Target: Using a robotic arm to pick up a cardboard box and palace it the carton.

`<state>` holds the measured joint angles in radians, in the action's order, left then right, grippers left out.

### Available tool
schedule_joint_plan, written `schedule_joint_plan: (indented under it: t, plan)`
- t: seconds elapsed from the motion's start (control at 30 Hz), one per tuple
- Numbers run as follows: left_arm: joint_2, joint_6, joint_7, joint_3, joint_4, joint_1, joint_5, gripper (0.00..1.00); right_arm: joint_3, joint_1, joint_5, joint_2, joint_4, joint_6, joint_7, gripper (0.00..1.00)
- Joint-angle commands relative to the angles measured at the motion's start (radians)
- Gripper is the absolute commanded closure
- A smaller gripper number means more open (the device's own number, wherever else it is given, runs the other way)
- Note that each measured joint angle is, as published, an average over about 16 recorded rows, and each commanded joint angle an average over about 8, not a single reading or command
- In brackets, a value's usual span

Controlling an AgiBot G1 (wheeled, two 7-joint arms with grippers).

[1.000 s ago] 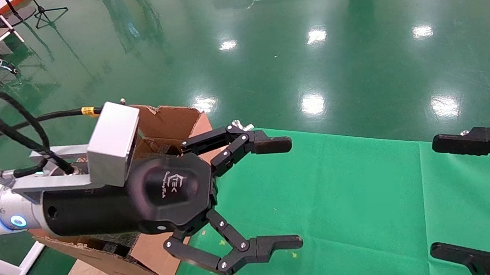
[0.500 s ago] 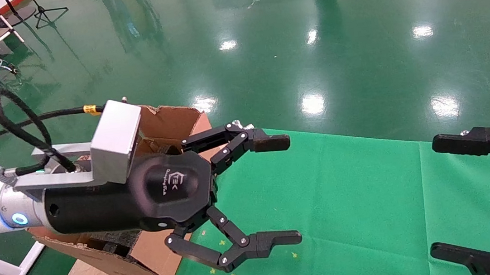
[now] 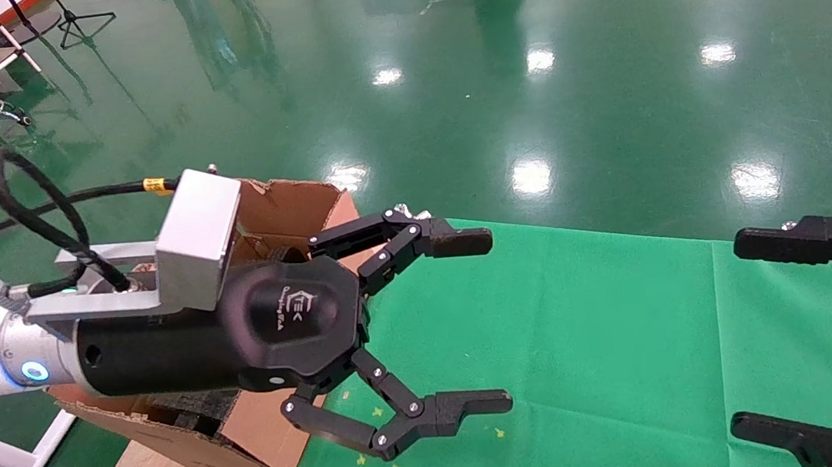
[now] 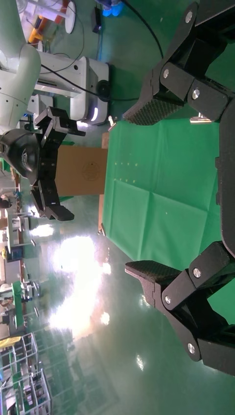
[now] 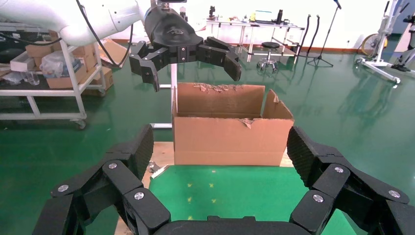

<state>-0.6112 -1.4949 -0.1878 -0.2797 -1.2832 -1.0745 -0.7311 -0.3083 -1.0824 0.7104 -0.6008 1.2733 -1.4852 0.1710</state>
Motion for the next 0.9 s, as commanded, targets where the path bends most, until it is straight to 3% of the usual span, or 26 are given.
schedule_joint_plan:
  t: [0.03, 0.9]
  plan:
    - [0.000, 0.000, 0.000, 0.000, 0.000, 0.000, 0.000, 0.00, 0.000, 0.000, 0.000, 0.000, 0.000, 0.000, 0.000, 0.00]
    - [0.000, 0.000, 0.000, 0.000, 0.001, -0.001, -0.002, 0.00, 0.000, 0.000, 0.000, 0.000, 0.000, 0.000, 0.000, 0.00]
